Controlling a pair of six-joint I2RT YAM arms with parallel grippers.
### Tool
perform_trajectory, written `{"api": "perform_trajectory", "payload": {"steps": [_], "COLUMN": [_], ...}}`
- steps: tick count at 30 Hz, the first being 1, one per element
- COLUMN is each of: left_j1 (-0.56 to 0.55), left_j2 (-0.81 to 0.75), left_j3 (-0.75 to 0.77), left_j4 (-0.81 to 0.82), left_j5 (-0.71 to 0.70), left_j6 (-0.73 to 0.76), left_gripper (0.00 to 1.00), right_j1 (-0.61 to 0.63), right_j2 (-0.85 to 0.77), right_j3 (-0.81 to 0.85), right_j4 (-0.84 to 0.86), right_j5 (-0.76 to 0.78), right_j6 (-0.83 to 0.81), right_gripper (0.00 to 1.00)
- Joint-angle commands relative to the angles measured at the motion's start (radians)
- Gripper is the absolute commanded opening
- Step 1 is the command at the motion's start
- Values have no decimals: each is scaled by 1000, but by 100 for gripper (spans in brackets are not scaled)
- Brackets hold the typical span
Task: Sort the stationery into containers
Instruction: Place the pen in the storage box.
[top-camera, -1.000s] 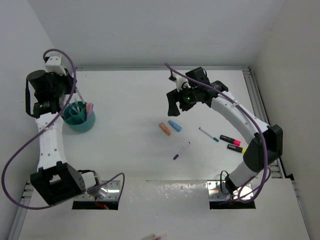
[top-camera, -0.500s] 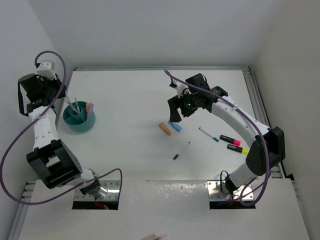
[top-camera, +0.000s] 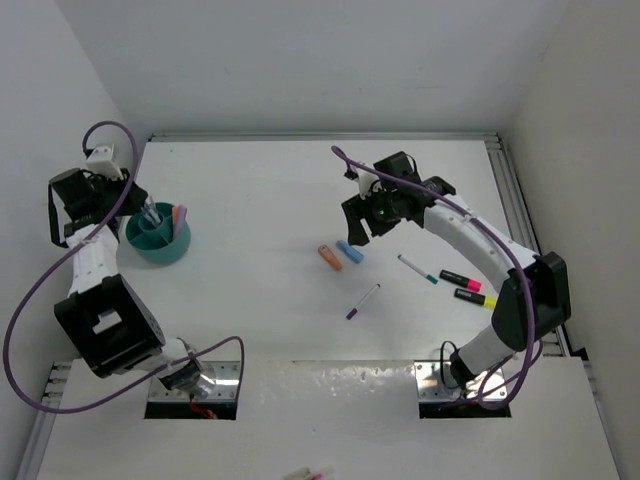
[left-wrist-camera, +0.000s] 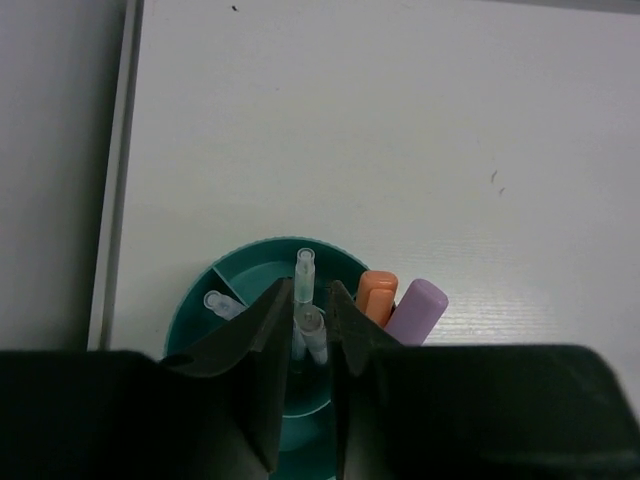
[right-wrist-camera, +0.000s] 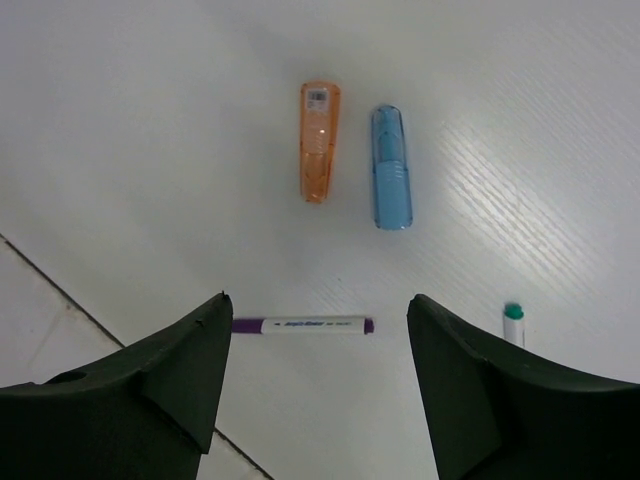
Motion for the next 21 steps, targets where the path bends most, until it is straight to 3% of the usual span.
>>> {"api": "perform_trajectory", "payload": {"steps": [1, 2, 5, 10, 14, 17, 21], "left_j1": [20, 23, 31, 37, 25, -1, -102], "left_j2": [-39, -47, -79, -113, -111, -93, -64], "left_j3": [-39, -68, -91, -19, 131, 255, 355], "left_j4": [57, 72, 80, 57, -58, -233, -485], "left_j5": [51, 65, 120, 232, 388, 497, 530], "left_j6": [-22, -24, -24, -27, 68, 217, 352], "left_gripper": [28, 38, 54, 60, 62, 64, 66], "right_j1": [-11, -11, -11, -10, 4, 36, 123], "right_j2": [-10, -8, -3, 0, -2, -6, 1], "right_j3": [-17, -20, -29, -39, -71, -130, -207], "right_j4": [36, 33, 12, -66, -134, -142, -68], "right_j5": [69, 75, 97, 100, 82, 89, 157], "right_j6": [-20, -26, -55, -172, -357, -498, -678], "right_gripper": [69, 68, 67, 62, 53, 50, 46]}}
